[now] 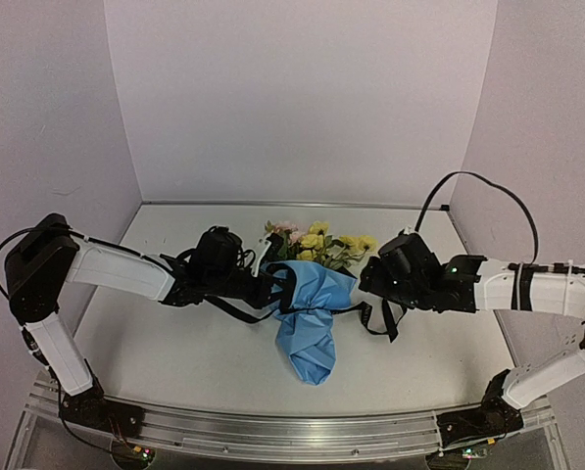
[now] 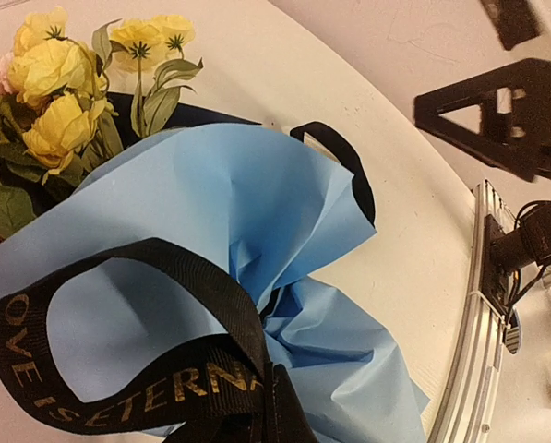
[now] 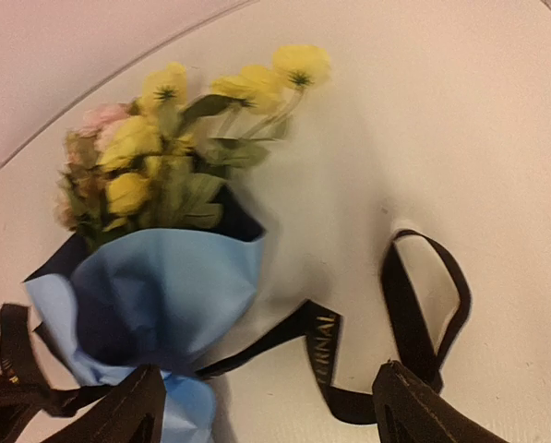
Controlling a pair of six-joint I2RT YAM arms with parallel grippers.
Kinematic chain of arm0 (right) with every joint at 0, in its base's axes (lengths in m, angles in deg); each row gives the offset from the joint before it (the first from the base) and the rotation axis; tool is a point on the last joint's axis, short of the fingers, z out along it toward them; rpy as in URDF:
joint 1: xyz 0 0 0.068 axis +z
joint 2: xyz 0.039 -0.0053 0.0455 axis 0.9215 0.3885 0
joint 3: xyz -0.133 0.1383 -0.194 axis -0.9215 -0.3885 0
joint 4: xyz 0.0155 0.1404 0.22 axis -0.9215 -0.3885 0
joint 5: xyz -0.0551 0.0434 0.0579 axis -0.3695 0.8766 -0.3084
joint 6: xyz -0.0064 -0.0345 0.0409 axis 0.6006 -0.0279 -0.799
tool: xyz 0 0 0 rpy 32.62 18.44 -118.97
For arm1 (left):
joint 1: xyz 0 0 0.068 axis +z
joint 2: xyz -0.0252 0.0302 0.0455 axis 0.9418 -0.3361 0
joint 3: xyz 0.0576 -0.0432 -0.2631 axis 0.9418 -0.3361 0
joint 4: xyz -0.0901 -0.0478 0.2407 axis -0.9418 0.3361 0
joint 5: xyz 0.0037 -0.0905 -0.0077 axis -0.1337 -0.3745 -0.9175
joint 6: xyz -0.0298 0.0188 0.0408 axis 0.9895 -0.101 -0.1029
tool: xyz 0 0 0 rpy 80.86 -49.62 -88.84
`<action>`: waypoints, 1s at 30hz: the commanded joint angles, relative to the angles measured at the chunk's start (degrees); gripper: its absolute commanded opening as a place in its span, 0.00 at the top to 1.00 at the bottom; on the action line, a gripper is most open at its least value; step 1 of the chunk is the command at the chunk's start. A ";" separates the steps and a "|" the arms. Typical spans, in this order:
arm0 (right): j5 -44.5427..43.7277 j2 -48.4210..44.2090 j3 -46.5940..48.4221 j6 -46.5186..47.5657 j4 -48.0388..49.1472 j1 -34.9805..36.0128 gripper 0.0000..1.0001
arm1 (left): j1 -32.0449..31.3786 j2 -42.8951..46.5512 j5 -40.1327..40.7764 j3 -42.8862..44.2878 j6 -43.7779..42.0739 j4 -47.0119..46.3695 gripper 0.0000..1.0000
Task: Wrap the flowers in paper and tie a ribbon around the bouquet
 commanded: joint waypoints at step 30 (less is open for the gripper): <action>7.53 17.40 -1.03 -9.73 -4.46 -16.37 1.00 | -0.67 0.17 0.79 3.73 -4.81 2.67 1.00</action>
